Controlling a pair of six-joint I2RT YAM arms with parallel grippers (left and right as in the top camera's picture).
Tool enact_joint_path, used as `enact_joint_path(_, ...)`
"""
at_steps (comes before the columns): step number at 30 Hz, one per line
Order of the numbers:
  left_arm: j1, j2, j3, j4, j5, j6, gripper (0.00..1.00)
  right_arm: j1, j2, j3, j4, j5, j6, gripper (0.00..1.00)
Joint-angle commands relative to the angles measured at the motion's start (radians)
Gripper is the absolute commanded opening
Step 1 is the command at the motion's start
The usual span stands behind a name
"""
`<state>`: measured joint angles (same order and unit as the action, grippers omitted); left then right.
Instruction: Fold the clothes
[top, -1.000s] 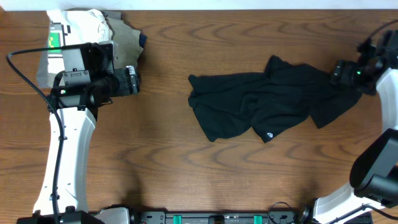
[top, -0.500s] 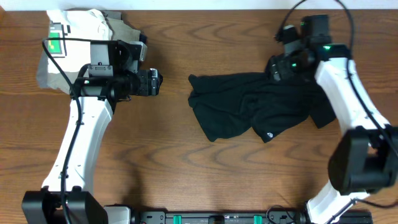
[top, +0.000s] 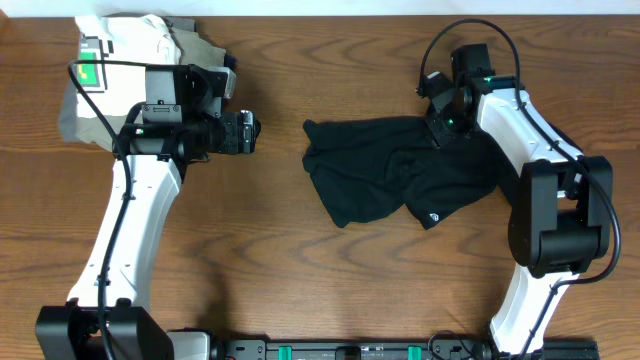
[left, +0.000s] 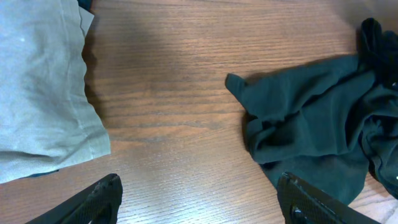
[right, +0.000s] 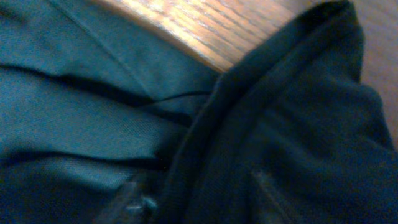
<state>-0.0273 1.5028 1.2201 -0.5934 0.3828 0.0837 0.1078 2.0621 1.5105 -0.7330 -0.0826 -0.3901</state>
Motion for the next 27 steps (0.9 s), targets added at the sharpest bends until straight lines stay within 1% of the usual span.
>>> enact_joint_path(1, 0.002, 0.005, 0.021, 0.004, -0.010, 0.017, 0.81, 0.002, 0.003, 0.014, 0.021, 0.065, 0.025, 0.20)
enact_joint_path(2, 0.002, 0.005, 0.021, 0.004, -0.010, 0.017, 0.80, 0.001, 0.003, 0.015, 0.034, 0.100, 0.043, 0.10)
enact_joint_path(3, 0.002, 0.005, 0.021, 0.005, -0.010, 0.017, 0.81, 0.001, 0.003, 0.017, 0.045, 0.135, 0.055, 0.01)
enact_joint_path(8, 0.002, 0.005, 0.021, 0.005, -0.010, 0.017, 0.80, 0.000, 0.002, 0.089, 0.060, 0.242, 0.083, 0.01)
enact_joint_path(12, 0.002, 0.005, 0.021, 0.005, -0.010, 0.016, 0.80, -0.005, 0.002, 0.195, 0.095, 0.262, 0.121, 0.01)
enact_joint_path(16, 0.002, 0.005, 0.021, 0.005, -0.010, 0.016, 0.80, -0.018, 0.002, 0.259, 0.231, 0.259, 0.176, 0.01)
enact_joint_path(17, 0.002, 0.005, 0.021, 0.005, -0.010, 0.016, 0.80, -0.023, 0.002, 0.261, 0.296, 0.258, 0.197, 0.01)
enact_joint_path(21, 0.002, 0.007, 0.021, 0.004, -0.010, 0.016, 0.80, -0.043, 0.016, 0.261, 0.444, 0.259, 0.241, 0.01)
enact_joint_path(24, 0.002, 0.007, 0.021, 0.005, -0.010, 0.017, 0.80, -0.064, 0.048, 0.261, 0.528, 0.259, 0.241, 0.01)
enact_joint_path(27, 0.002, 0.007, 0.021, 0.005, -0.010, 0.017, 0.80, -0.096, 0.089, 0.261, 0.568, 0.259, 0.241, 0.01)
